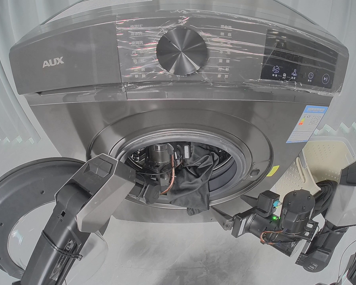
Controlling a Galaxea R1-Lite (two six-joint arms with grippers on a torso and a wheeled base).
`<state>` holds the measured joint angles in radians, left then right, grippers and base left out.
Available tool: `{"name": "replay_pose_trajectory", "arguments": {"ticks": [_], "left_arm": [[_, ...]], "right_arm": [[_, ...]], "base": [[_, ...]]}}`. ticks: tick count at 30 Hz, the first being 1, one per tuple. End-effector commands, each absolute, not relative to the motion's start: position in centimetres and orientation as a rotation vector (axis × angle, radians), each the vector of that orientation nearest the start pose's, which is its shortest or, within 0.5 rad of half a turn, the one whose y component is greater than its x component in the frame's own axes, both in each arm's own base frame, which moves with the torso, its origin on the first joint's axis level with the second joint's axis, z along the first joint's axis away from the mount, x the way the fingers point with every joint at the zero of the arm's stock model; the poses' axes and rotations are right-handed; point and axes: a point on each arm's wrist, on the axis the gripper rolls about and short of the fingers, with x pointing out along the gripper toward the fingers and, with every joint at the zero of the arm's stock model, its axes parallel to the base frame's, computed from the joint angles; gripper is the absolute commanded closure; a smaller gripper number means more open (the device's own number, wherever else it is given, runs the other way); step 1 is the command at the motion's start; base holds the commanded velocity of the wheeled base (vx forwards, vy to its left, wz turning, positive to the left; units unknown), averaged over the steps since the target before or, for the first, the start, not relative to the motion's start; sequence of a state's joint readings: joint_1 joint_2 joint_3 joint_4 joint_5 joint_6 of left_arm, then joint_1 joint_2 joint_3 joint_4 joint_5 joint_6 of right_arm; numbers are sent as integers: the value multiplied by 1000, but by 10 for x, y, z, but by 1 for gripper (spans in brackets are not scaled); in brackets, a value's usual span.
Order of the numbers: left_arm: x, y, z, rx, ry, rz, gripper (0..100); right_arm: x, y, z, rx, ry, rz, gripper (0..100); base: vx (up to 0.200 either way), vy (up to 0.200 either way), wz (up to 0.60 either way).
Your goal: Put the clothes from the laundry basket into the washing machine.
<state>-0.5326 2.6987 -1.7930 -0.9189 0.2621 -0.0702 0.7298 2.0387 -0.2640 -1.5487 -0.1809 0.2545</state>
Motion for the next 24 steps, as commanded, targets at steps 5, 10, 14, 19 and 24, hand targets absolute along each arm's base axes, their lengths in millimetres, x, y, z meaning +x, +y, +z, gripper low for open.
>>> {"name": "replay_pose_trajectory", "arguments": {"ticks": [5, 10, 14, 19, 24], "left_arm": [[400, -261, 52, 31, 203, -351, 0], [373, -265, 46, 78, 271, -446, 0], [364, -273, 36, 89, 300, -495, 0], [362, -280, 15, 107, 332, -507, 0], [371, -288, -4, 111, 339, -510, 0]], "right_arm": [[206, 179, 57, 146, 279, 516, 0], [203, 182, 56, 141, 284, 532, 0], [203, 182, 56, 141, 286, 531, 0], [203, 182, 56, 140, 287, 531, 0], [203, 183, 55, 140, 287, 533, 0]], "base": [[0, 0, 0], [0, 0, 0], [0, 0, 0], [0, 0, 0], [0, 0, 0]]}}
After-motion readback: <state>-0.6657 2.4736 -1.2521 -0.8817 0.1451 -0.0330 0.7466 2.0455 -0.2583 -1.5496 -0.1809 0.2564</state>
